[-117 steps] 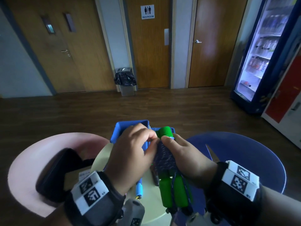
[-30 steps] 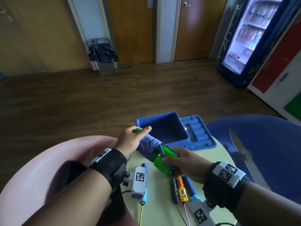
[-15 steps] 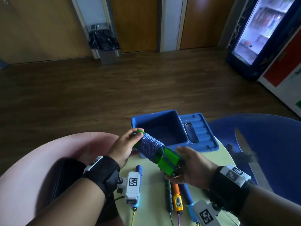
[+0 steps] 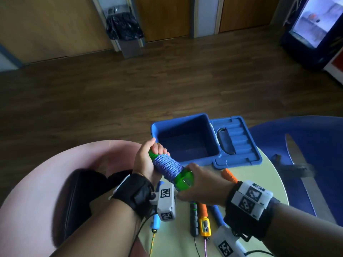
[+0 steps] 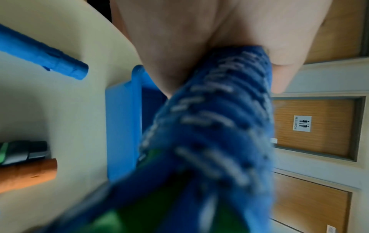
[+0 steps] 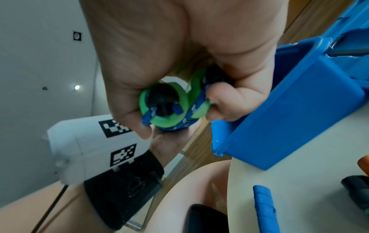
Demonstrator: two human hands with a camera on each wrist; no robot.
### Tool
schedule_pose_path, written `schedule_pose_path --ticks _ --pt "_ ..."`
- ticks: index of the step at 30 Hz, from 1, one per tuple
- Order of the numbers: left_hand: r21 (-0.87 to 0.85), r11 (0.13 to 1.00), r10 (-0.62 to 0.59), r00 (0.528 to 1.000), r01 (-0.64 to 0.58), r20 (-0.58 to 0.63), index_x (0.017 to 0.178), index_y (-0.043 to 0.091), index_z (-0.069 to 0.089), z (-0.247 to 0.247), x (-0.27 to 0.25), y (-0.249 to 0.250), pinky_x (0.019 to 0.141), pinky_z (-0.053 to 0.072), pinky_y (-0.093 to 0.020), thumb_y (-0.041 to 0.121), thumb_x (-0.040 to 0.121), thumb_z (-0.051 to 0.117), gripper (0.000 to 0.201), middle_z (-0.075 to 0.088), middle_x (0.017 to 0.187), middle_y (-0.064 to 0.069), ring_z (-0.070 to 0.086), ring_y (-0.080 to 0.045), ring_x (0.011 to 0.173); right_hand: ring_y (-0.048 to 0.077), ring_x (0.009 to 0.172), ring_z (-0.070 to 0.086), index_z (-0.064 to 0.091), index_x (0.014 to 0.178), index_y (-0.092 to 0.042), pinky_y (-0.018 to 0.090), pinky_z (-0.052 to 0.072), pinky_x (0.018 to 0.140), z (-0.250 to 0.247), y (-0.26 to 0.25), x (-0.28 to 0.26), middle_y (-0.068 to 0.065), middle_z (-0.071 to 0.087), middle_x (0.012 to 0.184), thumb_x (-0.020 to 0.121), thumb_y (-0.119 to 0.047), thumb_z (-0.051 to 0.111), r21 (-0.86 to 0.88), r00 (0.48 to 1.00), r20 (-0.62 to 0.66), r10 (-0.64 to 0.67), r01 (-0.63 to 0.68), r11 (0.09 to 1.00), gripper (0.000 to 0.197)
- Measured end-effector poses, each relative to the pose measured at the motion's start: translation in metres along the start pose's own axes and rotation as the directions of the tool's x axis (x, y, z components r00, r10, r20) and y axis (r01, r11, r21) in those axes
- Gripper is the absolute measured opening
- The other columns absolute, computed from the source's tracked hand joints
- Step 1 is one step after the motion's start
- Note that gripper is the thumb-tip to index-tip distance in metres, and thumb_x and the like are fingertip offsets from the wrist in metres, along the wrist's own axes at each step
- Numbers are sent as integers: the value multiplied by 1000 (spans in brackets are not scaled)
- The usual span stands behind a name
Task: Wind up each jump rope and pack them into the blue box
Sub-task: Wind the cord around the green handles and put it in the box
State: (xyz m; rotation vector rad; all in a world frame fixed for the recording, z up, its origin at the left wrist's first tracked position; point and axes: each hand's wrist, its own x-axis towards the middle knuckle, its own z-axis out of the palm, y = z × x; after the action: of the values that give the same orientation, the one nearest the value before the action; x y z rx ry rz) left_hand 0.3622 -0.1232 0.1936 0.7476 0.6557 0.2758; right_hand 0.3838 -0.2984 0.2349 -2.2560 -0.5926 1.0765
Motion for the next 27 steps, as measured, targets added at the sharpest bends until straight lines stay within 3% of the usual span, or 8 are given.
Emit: schedule_pose_path --ticks 4,7,8,11,13,15,21,27 --pt "70 997 29 993 -38 119 54 16 40 -3 5 -3 70 36 -33 24 91 49 39 40 62 -4 40 -19 62 11 76 65 51 114 -28 30 58 69 -3 11 1 -6 64 93 67 -49 80 19 1000 20 -15 15 1000 60" --pt "442 882 119 985 -164 127 64 22 58 -8 12 -2 77 41 -35 38 93 45 35 60 77 2 54 -15 75 8 75 64 53 117 -27 29 56 69 -12 24 4 -8 64 93 67 -52 81 23 999 -38 -15 16 1000 62" --pt "609 752 194 968 -252 161 72 26 62 -14 16 -1 80 45 -35 43 92 43 32 63 81 7 57 -13 81 9 75 65 54 116 -26 31 56 69 -16 29 8 -8 65 92 65 -53 81 27 997 -76 4 -2 1000 63" --pt "872 119 361 839 -475 407 84 22 61 -47 31 0 82 50 -45 50 87 47 32 59 83 6 59 -22 86 15 73 67 56 104 -21 35 58 65 -30 40 25 -1 67 89 60 -54 80 31 968 -241 68 -63 998 61" --pt "843 -222 309 785 -489 537 88 20 63 -66 34 -2 80 52 -46 48 83 54 30 60 92 -1 61 -29 89 19 84 63 55 100 -17 32 52 68 -40 42 40 0 61 96 59 -60 75 -101 932 -355 70 -112 989 62" --pt "785 -407 188 798 -466 572 97 21 65 -77 26 -8 81 55 -45 48 79 54 34 61 106 -6 63 -32 95 25 99 57 52 109 -15 30 45 75 -45 40 58 3 52 105 68 -57 72 -227 917 -394 63 -163 960 62" --pt "762 -482 -26 877 -432 480 122 22 60 -103 9 -22 84 57 -37 44 72 60 54 55 135 -12 66 -31 106 35 113 56 42 121 -14 40 45 84 -37 40 117 12 53 124 80 -40 62 -402 931 -352 92 -240 884 52" --pt "730 -504 -97 870 -462 484 141 24 49 -115 2 -26 77 58 -38 37 69 74 78 44 150 -21 67 -33 108 33 122 48 43 131 -13 41 40 99 -27 42 157 17 49 133 85 -39 55 -485 894 -430 128 -349 802 54"
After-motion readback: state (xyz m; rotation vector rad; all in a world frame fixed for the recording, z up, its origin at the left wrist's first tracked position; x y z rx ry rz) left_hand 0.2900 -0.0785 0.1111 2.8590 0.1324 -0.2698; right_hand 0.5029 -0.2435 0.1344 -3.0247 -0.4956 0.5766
